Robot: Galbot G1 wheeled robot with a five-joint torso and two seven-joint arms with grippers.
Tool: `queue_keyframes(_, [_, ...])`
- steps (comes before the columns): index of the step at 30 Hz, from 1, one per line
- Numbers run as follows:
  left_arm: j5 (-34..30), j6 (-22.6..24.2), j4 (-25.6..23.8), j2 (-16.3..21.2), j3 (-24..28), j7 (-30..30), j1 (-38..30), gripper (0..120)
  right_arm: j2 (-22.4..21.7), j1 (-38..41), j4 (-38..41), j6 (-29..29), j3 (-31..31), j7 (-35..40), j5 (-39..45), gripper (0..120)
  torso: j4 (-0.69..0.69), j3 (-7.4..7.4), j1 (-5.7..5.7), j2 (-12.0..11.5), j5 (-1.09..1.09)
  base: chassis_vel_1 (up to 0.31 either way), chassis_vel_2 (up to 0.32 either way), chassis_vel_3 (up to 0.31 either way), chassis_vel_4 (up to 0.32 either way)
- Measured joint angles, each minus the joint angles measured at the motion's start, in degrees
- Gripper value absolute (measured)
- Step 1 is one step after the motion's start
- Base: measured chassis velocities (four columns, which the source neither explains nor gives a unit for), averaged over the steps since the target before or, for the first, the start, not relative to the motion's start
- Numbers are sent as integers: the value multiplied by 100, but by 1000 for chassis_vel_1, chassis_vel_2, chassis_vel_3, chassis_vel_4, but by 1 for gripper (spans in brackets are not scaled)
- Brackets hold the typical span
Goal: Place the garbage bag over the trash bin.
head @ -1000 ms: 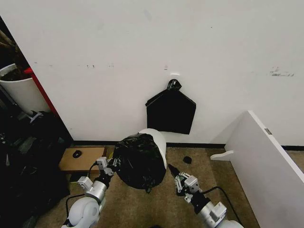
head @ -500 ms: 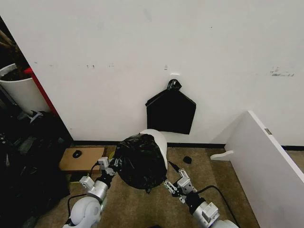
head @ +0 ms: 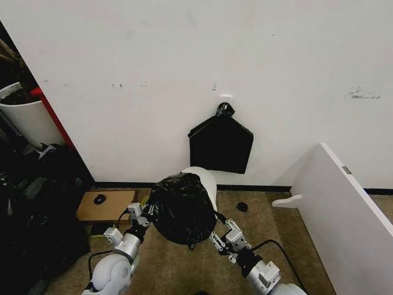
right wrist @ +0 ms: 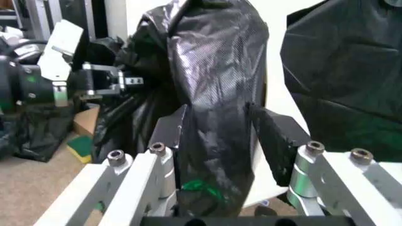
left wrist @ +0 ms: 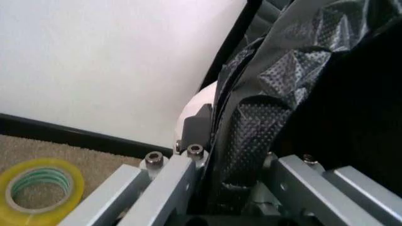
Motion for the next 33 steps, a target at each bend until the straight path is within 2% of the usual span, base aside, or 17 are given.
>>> queue_keyframes(3, [0,0,-17,1,-4,1,11,0,22,34,-41,-29,5,66,-35,37,0,0,0,0,0,0,0,0,0])
queue_keyframes(4, [0,0,-25,3,-9,1,17,0,26,45,-55,-44,7,96,-41,44,0,0,0,0,0,0,0,0,0])
queue_keyframes(5, [0,0,-25,3,-9,1,17,0,26,45,-55,-44,7,96,-41,44,0,0,0,0,0,0,0,0,0])
queue_keyframes(10, [1,0,-40,11,-16,3,25,0,57,69,-107,-83,11,171,-55,65,0,0,0,0,0,0,0,0,0])
queue_keyframes(12, [1,0,-44,12,-16,3,26,0,58,70,-115,-86,11,175,-55,68,0,0,0,0,1,0,0,0,0])
queue_keyframes(21, [7,0,-50,17,-15,3,31,0,63,72,-102,-60,2,138,-57,65,0,0,0,0,0,0,0,0,0])
queue_keyframes(25, [7,0,-35,37,-15,2,22,0,71,60,-74,49,-13,130,-94,54,0,0,0,0,0,0,0,0,0])
queue_keyframes(33, [7,2,30,40,-1,1,-13,0,91,54,-56,153,-50,129,-164,51,0,0,0,0,0,0,0,0,0])
